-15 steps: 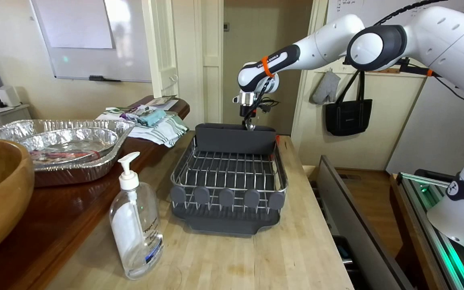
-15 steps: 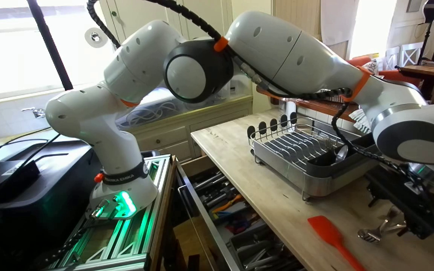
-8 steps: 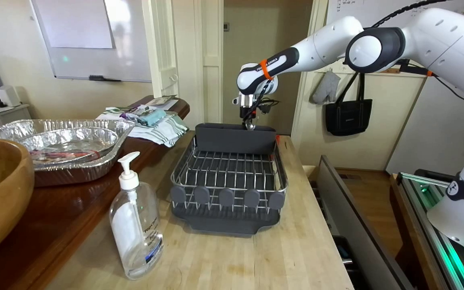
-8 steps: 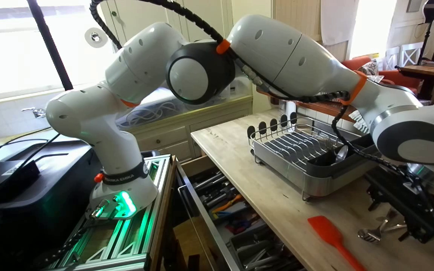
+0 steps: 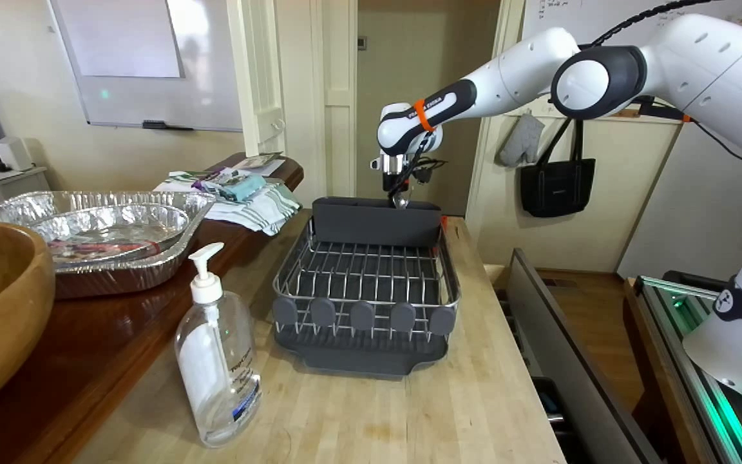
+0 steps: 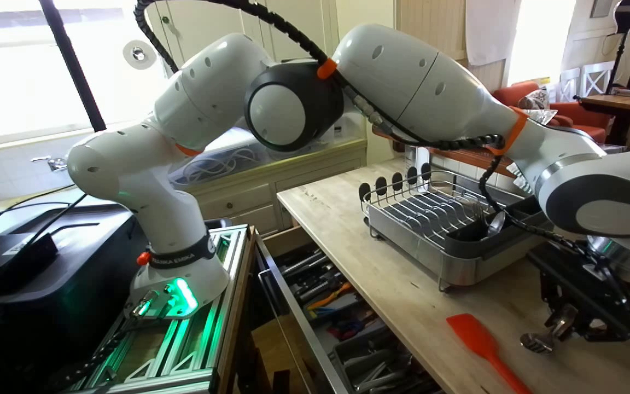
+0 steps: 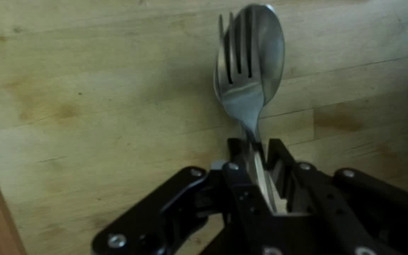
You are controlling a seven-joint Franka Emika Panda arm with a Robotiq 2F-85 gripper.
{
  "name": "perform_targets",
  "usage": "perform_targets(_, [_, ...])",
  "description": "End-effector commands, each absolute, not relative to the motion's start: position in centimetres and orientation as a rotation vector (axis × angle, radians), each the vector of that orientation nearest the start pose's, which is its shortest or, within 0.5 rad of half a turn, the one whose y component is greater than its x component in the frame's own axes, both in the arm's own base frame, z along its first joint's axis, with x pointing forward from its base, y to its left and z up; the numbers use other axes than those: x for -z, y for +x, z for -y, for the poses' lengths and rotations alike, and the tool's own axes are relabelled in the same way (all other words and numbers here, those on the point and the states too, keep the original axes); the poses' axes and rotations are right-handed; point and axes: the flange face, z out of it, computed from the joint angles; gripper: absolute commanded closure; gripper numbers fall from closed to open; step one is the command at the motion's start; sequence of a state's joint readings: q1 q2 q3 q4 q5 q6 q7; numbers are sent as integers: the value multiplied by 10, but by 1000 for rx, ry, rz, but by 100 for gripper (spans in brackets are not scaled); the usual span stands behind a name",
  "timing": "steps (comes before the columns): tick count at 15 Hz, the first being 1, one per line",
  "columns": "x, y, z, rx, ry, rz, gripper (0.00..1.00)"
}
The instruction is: Put the silver fork on the dishrack.
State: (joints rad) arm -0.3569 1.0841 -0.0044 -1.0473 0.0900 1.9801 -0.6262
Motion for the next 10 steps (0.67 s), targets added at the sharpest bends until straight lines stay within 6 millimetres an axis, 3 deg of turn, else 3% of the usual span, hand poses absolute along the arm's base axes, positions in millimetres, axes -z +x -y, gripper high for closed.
perform_targets(1, [-151,713,273,-166,-3022,305,93])
perform_targets(8, [-155,707,298,-169,-3061,237,88])
perform_targets(9, [-155,707,299,-168,-3065,228,70])
perform_targets(10, [-155,706,300,-172,-3069,221,62])
